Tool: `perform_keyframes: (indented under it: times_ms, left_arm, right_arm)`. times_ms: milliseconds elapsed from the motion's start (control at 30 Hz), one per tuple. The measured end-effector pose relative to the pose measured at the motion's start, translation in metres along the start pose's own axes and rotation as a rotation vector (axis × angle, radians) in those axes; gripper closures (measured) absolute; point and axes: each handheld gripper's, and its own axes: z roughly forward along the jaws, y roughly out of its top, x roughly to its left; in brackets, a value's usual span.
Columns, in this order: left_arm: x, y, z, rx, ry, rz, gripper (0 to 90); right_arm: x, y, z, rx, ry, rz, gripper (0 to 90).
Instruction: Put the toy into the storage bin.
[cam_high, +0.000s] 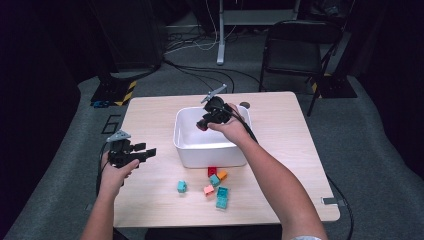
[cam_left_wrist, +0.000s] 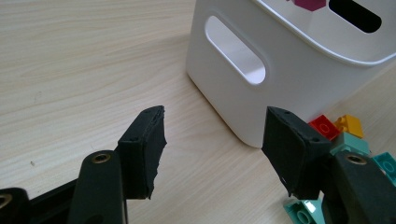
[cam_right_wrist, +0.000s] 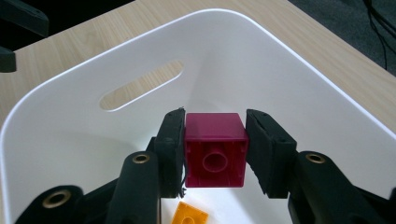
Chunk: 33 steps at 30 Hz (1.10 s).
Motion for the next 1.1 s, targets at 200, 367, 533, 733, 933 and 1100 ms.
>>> perform_keyframes:
  times_ms: [200,367,533,733,933,1100]
  left_arm:
    - [0.000,0.000,0.001,0.006,-0.004,0.006,38.8]
    - [0.000,0.000,0.001,0.004,-0.002,0.002,38.8]
    - [0.000,0.000,0.001,0.005,-0.003,0.005,38.8]
    - [0.000,0.000,0.000,0.000,0.001,0.000,38.8]
    - [0.001,0.000,0.000,0.001,0.004,0.002,38.8]
    - [0.000,0.000,0.001,0.005,0.005,0.004,38.8]
  right_arm:
    - [-0.006,-0.002,0.012,0.027,-0.005,0.007,58.5]
    - [-0.008,-0.004,0.016,0.049,-0.007,0.014,58.2]
    - [-0.007,-0.004,0.018,0.060,0.000,0.007,56.9]
    - [-0.002,-0.003,0.011,0.042,-0.003,0.009,54.6]
    - [0.006,0.000,-0.007,0.016,0.008,-0.022,53.1]
    - [0.018,-0.001,-0.026,-0.003,0.012,-0.027,52.8]
